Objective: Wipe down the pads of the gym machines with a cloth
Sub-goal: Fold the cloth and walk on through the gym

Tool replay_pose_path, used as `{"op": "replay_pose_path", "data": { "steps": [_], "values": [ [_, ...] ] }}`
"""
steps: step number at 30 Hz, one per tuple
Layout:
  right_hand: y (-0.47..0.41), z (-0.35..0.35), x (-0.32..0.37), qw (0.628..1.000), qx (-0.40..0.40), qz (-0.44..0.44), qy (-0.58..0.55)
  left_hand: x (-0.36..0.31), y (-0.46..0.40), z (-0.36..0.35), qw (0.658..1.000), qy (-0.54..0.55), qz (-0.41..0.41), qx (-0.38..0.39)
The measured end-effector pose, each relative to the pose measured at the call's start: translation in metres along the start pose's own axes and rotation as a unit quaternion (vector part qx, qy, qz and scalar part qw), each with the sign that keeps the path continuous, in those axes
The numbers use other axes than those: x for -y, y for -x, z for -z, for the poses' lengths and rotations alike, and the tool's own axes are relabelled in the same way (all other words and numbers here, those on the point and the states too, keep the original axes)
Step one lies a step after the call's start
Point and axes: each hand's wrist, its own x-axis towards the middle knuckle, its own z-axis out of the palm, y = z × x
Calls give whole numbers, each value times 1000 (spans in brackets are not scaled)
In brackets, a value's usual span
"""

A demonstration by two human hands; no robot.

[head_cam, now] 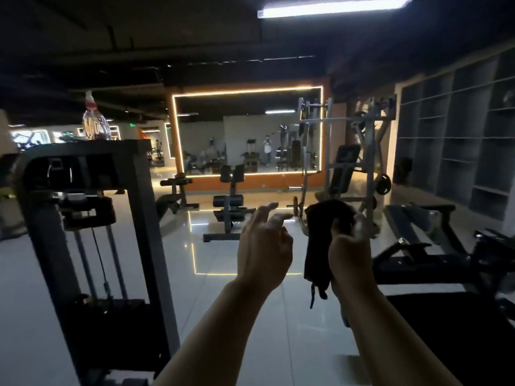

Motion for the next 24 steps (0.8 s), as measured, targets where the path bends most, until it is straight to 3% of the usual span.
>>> {"op": "replay_pose_path", "data": {
  "steps": [14,17,19,22,24],
  "values": [
    [-189,-215,-95,972,184,-24,-143,208,-148,-64,998,-44,40,-34],
    [-217,-252,-123,949,232,-63,-203,252,-163,-74,992,-43,112,-36],
    [-238,-274,-140,927,273,-90,-243,283,-177,-84,984,-1,175,-35],
    [-270,-307,-157,877,341,-128,-312,314,-208,-92,946,196,259,3],
    [-295,-331,-164,840,393,-142,-345,327,-233,-93,936,211,282,8]
  ]
}}
